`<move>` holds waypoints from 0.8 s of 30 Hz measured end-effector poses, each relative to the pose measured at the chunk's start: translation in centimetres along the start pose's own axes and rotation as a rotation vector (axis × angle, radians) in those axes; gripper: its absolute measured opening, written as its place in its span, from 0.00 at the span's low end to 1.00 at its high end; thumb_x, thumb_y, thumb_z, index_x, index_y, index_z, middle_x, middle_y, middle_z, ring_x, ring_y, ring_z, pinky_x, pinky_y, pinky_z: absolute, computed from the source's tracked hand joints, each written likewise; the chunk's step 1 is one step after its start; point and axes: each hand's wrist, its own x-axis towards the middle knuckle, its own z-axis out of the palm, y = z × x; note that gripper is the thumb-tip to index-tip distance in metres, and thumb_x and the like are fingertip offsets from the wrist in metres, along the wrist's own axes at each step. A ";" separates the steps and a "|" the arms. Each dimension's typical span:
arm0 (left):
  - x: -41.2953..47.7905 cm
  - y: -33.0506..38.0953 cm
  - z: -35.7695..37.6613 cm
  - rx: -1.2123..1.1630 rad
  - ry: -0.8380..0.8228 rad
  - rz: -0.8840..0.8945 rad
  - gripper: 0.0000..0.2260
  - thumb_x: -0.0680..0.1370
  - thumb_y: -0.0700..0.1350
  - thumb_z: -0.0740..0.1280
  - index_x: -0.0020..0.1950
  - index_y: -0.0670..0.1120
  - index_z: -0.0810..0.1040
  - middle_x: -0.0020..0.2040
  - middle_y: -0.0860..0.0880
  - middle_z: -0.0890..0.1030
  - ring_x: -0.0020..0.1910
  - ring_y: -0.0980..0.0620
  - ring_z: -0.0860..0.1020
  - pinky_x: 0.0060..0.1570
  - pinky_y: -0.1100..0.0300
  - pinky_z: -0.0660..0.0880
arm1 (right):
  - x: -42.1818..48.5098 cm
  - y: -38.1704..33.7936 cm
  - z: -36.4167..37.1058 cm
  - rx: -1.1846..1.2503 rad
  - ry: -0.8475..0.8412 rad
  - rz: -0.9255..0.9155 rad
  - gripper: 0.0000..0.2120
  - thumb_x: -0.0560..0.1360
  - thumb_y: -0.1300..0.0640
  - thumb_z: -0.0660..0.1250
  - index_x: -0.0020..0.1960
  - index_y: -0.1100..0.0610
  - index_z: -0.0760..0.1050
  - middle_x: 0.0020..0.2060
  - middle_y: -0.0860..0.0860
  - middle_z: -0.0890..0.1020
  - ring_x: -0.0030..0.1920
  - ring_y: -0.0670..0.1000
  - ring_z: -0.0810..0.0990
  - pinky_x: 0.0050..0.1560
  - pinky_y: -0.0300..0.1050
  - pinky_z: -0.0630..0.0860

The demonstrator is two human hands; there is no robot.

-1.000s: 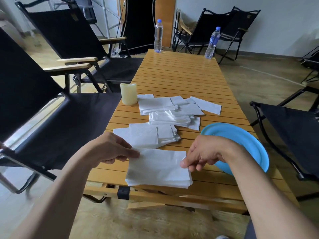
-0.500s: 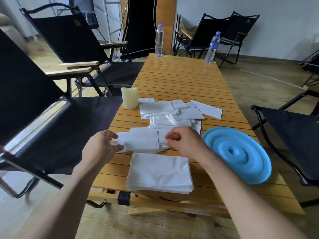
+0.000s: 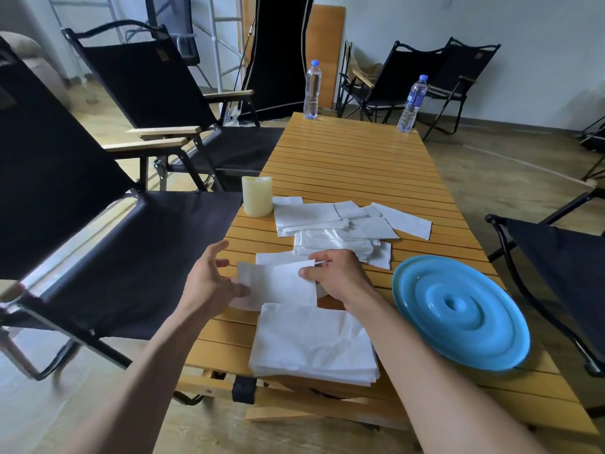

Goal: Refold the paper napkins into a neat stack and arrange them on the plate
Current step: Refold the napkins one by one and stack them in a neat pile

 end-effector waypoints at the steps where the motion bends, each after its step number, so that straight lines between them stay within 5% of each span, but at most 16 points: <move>1: -0.1 0.1 -0.3 -0.046 -0.012 -0.006 0.42 0.66 0.32 0.80 0.75 0.50 0.68 0.60 0.48 0.77 0.47 0.50 0.80 0.38 0.58 0.77 | -0.2 -0.1 -0.1 0.020 0.000 -0.043 0.12 0.71 0.56 0.78 0.54 0.52 0.82 0.43 0.47 0.82 0.45 0.49 0.81 0.42 0.37 0.76; 5: -0.4 1.2 -1.6 -0.260 -0.065 0.061 0.19 0.67 0.36 0.79 0.52 0.55 0.83 0.46 0.51 0.86 0.49 0.48 0.83 0.37 0.63 0.78 | -1.0 -1.3 -1.6 0.073 0.062 -0.249 0.03 0.73 0.56 0.75 0.42 0.50 0.82 0.32 0.40 0.82 0.34 0.39 0.78 0.36 0.33 0.75; 8: -1.0 2.7 -2.3 -0.379 -0.056 0.096 0.11 0.68 0.47 0.79 0.50 0.53 0.86 0.45 0.52 0.87 0.48 0.49 0.84 0.44 0.58 0.80 | -1.9 -2.4 -3.5 0.092 0.045 -0.306 0.03 0.74 0.56 0.75 0.43 0.50 0.83 0.35 0.41 0.84 0.36 0.41 0.79 0.41 0.39 0.79; 13: -2.6 4.9 -3.8 -0.316 -0.196 0.103 0.15 0.65 0.56 0.77 0.47 0.51 0.87 0.45 0.49 0.88 0.43 0.54 0.85 0.47 0.55 0.80 | -4.2 -3.2 -8.1 0.169 -0.097 -0.155 0.06 0.71 0.62 0.77 0.46 0.56 0.82 0.33 0.46 0.84 0.29 0.45 0.78 0.29 0.37 0.75; 19: -4.0 4.6 -3.2 0.037 -0.422 -0.129 0.11 0.66 0.51 0.80 0.44 0.48 0.87 0.40 0.50 0.87 0.33 0.60 0.83 0.37 0.60 0.74 | -6.5 -1.7 -10.1 -0.239 -0.376 0.142 0.11 0.70 0.62 0.79 0.49 0.61 0.80 0.34 0.52 0.86 0.34 0.46 0.85 0.27 0.35 0.72; 24: -3.6 3.8 -2.2 0.169 -0.414 -0.202 0.12 0.64 0.50 0.82 0.43 0.47 0.86 0.34 0.50 0.86 0.27 0.61 0.80 0.28 0.64 0.71 | -6.2 -0.6 -8.8 -0.394 -0.344 0.184 0.14 0.70 0.60 0.79 0.49 0.59 0.77 0.30 0.51 0.86 0.31 0.45 0.84 0.24 0.34 0.71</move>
